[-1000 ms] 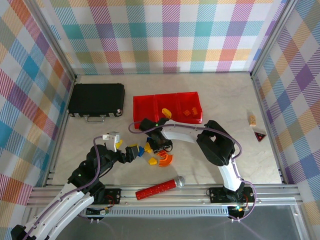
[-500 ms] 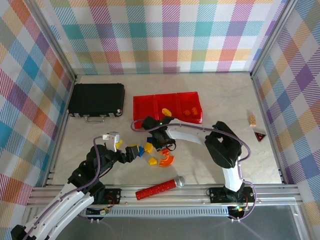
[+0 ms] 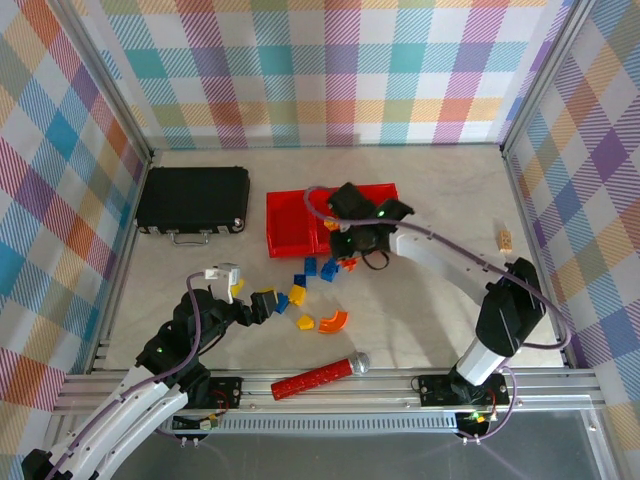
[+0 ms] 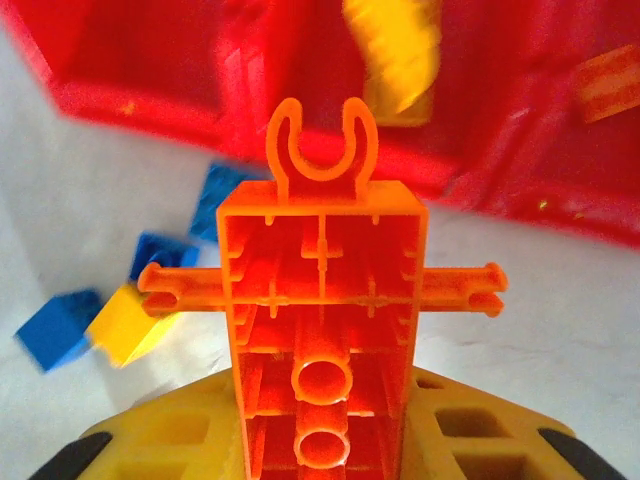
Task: Sort the legos into containers by color
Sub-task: Place the lego in the container.
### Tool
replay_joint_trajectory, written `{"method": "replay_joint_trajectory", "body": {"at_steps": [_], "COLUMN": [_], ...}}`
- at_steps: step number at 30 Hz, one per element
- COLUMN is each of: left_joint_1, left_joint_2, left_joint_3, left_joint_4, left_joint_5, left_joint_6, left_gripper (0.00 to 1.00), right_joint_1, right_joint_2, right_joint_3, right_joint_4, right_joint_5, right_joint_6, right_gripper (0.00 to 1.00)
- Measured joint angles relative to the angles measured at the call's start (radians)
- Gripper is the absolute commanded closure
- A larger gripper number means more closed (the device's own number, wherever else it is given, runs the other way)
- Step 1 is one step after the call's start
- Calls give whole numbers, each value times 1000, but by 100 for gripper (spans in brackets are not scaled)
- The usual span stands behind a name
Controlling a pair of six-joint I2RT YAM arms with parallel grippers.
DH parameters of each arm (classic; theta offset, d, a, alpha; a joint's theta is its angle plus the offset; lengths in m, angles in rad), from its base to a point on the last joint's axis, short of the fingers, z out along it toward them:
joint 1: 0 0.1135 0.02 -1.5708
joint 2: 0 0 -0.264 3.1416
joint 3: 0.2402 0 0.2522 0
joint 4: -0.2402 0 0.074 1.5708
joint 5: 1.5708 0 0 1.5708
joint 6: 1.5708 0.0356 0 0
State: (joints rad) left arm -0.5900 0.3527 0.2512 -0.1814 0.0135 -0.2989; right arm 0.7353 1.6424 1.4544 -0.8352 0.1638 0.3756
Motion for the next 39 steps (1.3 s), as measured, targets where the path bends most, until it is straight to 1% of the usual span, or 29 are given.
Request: {"method": "replay_joint_trajectory", "body": {"at_steps": [4,7,10,13,19,24,39], "left_joint_1": [0,0,0,0,-2,-2,-2], "left_joint_2": [10,14,19,27,43,45,46], "left_joint_3": [0,0,0,0,0,0,0], "left_joint_4": [0,0,0,0,1,1,1], "left_joint_5": [0,0,0,-1,-1,-7,-8], "left_joint_6": [0,0,0,0,0,0,0], "left_gripper": [0,0,0,0,0,0,0], "right_joint_1": [-144,-236,-295,-331,-360,-370,-382], "right_joint_2": [19,80,163,248,402,486,533], "right_joint_3": [32,91,153,211,347,424,435], "right_joint_4": [3,6,7,3,-5,-21,-42], "right_joint_5": [-27,-53,-76,-102,-126,-132,-111], "right_joint_6": [-58,-101,-139,-172,-220,-241,-262], "right_gripper": [74,74,75,75,76,76,68]}}
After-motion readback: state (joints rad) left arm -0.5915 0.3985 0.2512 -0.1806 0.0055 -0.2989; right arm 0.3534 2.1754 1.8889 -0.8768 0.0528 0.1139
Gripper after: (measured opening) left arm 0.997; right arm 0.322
